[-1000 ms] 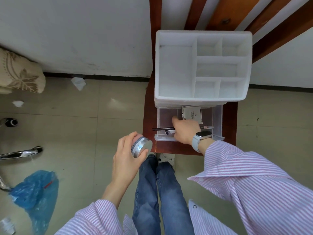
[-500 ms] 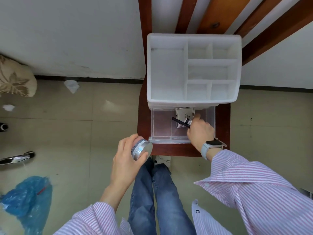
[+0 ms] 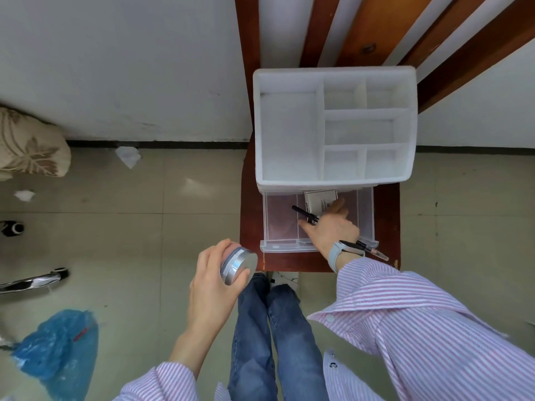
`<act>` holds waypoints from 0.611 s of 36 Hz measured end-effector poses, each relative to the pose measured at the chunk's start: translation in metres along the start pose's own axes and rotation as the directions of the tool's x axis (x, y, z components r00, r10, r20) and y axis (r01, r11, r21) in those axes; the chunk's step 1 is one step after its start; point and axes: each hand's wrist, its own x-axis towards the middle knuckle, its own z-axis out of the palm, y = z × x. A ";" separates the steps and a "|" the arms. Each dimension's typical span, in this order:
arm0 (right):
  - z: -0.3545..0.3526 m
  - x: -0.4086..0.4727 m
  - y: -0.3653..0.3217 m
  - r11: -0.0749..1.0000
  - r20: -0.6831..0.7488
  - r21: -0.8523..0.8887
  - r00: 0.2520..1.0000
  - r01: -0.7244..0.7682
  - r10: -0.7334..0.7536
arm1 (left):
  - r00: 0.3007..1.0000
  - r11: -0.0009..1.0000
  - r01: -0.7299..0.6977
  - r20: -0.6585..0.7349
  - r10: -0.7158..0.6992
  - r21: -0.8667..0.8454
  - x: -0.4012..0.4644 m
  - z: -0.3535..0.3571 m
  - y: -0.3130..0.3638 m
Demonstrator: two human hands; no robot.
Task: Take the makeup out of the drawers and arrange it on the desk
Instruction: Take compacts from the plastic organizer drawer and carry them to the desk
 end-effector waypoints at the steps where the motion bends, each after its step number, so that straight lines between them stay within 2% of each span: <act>1: 0.000 0.001 0.000 1.000 -0.009 0.010 1.000 -0.009 0.009 | 1.000 1.000 -0.002 -0.002 0.002 -0.003 0.000 -0.001 0.000; 7: -0.005 0.003 -0.002 0.999 -0.006 0.011 0.999 -0.043 0.043 | 1.000 1.000 -0.003 -0.008 0.003 -0.001 -0.001 -0.003 -0.005; 14: -0.018 -0.015 0.009 0.993 -0.058 -0.068 0.993 0.097 -0.101 | 1.000 1.000 -0.022 0.017 0.022 0.017 -0.001 -0.002 -0.005; 18: -0.029 -0.042 0.024 0.981 -0.069 -0.007 0.979 0.193 -0.193 | 0.992 0.998 -0.050 0.121 0.045 0.042 -0.002 0.001 -0.001; 22: -0.035 -0.068 0.045 0.976 -0.054 0.089 0.979 0.199 -0.195 | 0.954 0.976 -0.161 0.278 0.116 0.144 -0.002 0.009 0.004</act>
